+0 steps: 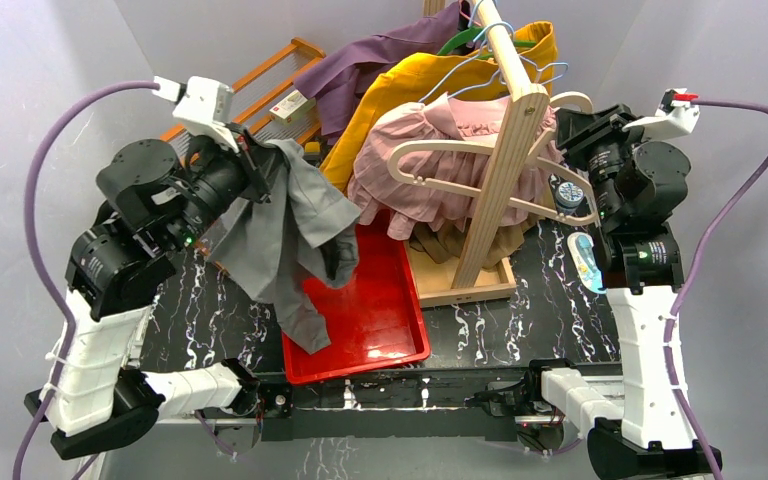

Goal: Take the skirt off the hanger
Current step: Place the skirt in the bin.

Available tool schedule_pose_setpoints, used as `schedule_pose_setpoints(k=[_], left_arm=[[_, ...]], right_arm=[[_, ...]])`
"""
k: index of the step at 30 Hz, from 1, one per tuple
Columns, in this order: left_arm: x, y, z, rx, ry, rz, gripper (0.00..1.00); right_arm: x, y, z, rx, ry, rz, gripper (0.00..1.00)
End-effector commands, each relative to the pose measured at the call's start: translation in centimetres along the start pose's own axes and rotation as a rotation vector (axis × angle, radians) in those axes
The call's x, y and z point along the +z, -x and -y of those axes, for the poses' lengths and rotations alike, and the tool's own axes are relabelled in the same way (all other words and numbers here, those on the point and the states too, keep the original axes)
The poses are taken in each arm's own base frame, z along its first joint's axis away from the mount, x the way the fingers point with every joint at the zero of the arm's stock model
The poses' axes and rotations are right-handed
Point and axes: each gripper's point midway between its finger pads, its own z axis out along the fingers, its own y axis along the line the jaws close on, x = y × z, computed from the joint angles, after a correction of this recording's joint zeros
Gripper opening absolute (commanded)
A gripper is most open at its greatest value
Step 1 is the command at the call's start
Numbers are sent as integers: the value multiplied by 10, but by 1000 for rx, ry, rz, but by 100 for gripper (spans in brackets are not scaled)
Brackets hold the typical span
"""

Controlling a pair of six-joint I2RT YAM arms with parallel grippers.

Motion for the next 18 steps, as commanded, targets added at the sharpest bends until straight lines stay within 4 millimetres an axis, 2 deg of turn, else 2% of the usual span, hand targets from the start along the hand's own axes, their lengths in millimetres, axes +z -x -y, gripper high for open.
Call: schedule_pose_setpoints(k=[1,4,6,8,10,13,18], left_arm=[[9,-11,44,-64,-220,-27,0],[20,-32,66,-120,-321,-82,0],[27,-47,71,-167,-336,-108,0],[35,-68,66,-201,-300,-138,0],[39,-92,42,-223,-165,-159,0],[29,-121,-2,-214,46,-172,0],[-8,-138,-48,-140,240,-206,0]], right_arm=[[-7,20,-15,22,61,75,0],[-8,20,-16,22,66,74,0],[-10,23,-18,23,71,79,0],[-12,25,-20,27,76,84,0],[-13,26,-21,27,81,89,0],[-13,25,-20,27,79,84,0],[-10,19,-18,29,78,68,0]])
